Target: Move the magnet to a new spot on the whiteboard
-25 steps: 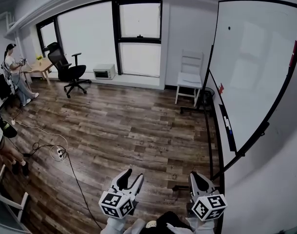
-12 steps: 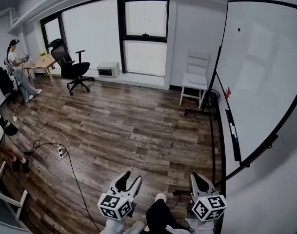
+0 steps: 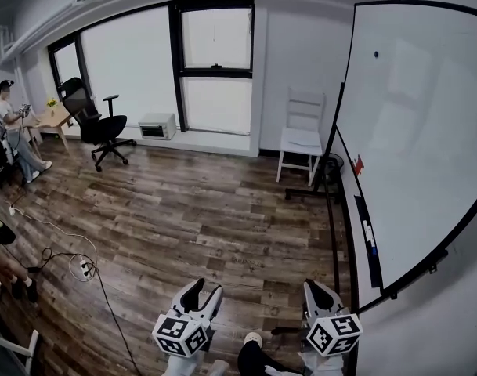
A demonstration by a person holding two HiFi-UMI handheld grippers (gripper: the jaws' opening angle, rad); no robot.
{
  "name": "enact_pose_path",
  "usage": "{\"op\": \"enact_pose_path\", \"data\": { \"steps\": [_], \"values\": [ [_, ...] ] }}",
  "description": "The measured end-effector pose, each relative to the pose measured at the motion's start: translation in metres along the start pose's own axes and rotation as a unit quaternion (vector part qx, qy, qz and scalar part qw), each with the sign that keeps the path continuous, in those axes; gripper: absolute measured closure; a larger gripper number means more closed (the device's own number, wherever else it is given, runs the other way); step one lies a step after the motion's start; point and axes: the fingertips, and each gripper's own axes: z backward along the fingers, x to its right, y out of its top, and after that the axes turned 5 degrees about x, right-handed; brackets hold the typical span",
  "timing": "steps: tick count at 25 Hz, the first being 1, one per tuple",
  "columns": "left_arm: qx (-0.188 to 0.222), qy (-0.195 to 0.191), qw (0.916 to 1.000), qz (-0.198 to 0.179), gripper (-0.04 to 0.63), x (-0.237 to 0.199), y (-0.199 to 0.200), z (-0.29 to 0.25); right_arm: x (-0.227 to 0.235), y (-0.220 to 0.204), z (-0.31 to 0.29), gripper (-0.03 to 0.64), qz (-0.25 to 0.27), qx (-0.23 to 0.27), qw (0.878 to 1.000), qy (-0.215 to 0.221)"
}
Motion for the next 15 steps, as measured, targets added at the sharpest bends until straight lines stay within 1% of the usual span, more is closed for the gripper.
{"op": "enact_pose_path", "data": {
  "steps": [8,15],
  "values": [
    [-0.003,-0.015,0.9999,0.004,0.396,-0.015,0.005,-0.089,0.058,0.017,-0.061,0.584,0.004,-0.001,1.0,-0.019],
    [-0.006,-0.023,0.9997,0.0,0.396,-0.026,0.011,-0.146,0.094,0.026,-0.103,0.584,0.0,0.005,1.0,-0.028]
  ]
}}
